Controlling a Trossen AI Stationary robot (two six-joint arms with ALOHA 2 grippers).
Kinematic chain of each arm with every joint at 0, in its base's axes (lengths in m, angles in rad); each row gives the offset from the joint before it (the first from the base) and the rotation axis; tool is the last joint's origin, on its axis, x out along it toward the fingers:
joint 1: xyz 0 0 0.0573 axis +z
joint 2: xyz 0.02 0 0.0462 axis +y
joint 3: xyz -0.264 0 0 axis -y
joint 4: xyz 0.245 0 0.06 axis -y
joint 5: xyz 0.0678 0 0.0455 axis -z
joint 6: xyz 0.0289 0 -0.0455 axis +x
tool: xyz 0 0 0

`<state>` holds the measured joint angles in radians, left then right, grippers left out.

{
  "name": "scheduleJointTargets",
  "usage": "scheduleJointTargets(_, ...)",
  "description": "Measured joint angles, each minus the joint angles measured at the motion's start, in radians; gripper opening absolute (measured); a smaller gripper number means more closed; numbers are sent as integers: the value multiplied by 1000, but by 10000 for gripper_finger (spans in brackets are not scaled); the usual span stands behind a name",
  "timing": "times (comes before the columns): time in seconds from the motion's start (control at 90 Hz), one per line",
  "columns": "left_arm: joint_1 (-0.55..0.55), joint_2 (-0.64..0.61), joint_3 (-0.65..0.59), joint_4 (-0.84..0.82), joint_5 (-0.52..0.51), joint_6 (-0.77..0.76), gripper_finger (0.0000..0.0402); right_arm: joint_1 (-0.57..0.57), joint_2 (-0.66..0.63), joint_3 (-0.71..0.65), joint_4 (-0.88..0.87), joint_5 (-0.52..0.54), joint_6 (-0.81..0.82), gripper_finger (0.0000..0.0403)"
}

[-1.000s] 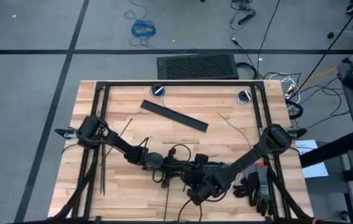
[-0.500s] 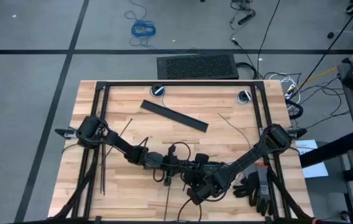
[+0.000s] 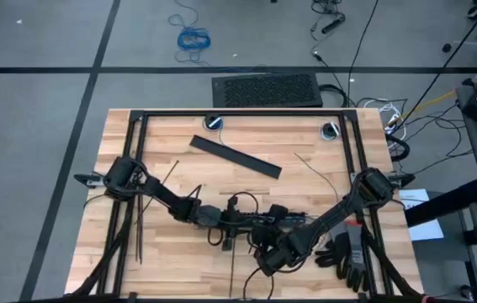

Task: Ziptie cables
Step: Put the zip tied cable wire into the black cable duct

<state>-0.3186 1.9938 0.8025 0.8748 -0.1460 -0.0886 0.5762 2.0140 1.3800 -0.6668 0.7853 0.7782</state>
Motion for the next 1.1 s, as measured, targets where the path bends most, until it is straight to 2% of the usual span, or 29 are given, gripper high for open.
scheduleJointTargets(0.489,29,1,65,-145,2,10,125,2,0,0,1,21,-7,0)
scheduleJointTargets(0.844,40,111,155,-139,-17,-33,123,4,0,0,5,19,-4,0)
scheduleJointTargets(0.933,41,111,160,-149,-19,-58,100,9,0,0,-7,20,-3,0)
scheduleJointTargets(1.056,45,111,161,-175,-11,-90,27,20,0,0,-58,27,43,0)
scheduleJointTargets(1.1,45,111,162,-199,-10,-100,15,25,-1,1,-85,27,75,0)
